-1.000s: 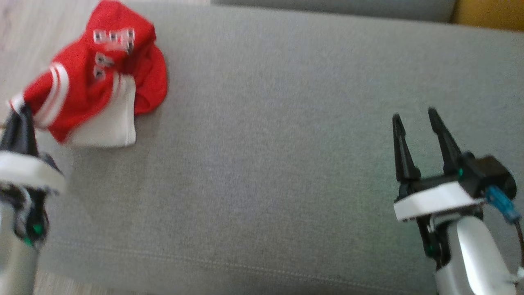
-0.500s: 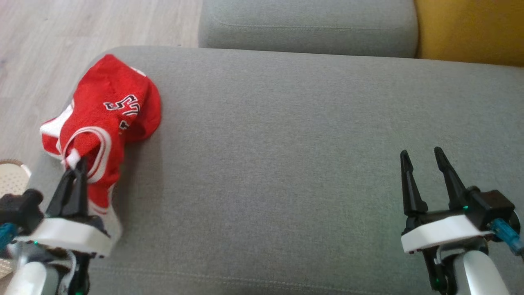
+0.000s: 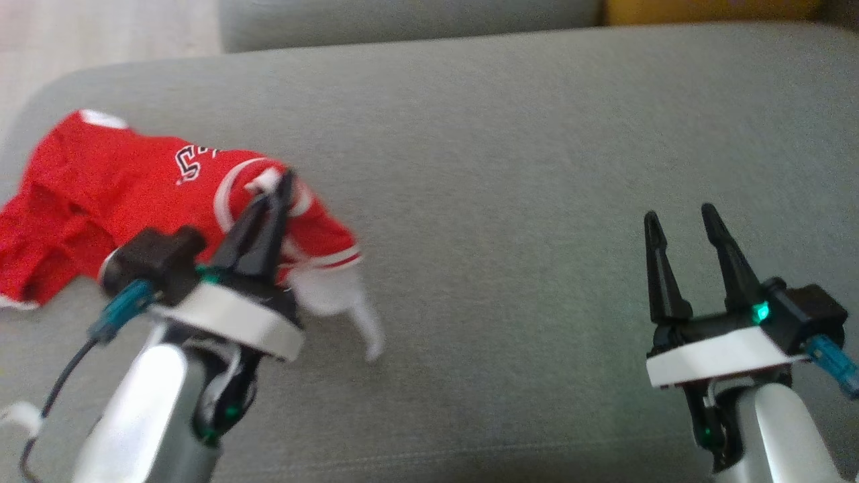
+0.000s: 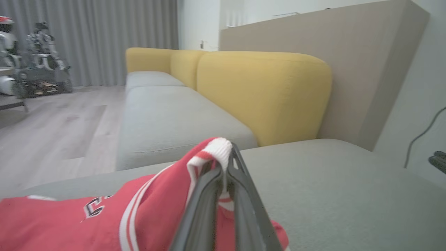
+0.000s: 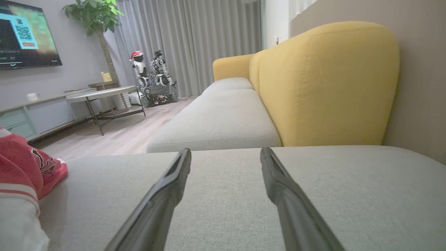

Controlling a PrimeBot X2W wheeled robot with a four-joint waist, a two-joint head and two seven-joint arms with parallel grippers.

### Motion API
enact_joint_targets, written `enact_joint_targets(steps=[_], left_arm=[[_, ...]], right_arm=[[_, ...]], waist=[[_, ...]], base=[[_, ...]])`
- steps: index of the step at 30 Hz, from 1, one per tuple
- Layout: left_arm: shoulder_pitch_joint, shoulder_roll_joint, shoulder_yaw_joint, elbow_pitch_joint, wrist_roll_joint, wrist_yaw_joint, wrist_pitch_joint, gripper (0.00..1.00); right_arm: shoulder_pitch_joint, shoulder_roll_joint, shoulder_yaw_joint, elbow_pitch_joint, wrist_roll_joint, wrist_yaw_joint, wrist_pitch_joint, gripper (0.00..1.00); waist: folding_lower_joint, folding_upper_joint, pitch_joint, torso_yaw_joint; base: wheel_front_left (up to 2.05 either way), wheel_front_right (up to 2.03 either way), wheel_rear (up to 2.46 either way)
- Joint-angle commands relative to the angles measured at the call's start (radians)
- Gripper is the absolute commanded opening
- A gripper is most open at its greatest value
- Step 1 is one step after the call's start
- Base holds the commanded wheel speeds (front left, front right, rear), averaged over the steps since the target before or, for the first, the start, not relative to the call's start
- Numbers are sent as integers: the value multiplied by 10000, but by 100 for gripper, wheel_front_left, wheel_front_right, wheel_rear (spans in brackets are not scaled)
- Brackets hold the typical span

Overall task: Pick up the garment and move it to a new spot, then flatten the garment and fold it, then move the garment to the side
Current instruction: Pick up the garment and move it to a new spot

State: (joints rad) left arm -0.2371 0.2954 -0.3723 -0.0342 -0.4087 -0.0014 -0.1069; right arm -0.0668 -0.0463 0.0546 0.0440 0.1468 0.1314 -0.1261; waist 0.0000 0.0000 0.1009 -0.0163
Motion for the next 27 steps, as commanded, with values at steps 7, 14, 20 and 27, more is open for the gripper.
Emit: enact_joint_targets(steps=[7, 14, 20, 27], left_arm=[[-1959, -520, -665, 331, 336, -562, 272, 0], [-3347, -1082, -1587, 1191, 448, -979, 553, 0], [-3903, -1332, -2063, 2922, 279, -1113, 1036, 0], [-4236, -1541, -2455, 4409, -134, -1228, 996, 100]], right_arm=[[-861, -39, 539, -532, 412, -7, -376, 100], [-1110, -39, 775, -441, 738, -7, -761, 100], [-1195, -39, 875, -226, 908, -7, -1022, 100], [-1350, -39, 842, 45, 867, -7, -1174, 100]], waist=[[0, 0, 1483, -1915], [0, 0, 2344, -3015], [0, 0, 2766, -3387], [0, 0, 2741, -3128]], base=[[0, 0, 0], [0, 0, 0], [0, 0, 0], [0, 0, 0]])
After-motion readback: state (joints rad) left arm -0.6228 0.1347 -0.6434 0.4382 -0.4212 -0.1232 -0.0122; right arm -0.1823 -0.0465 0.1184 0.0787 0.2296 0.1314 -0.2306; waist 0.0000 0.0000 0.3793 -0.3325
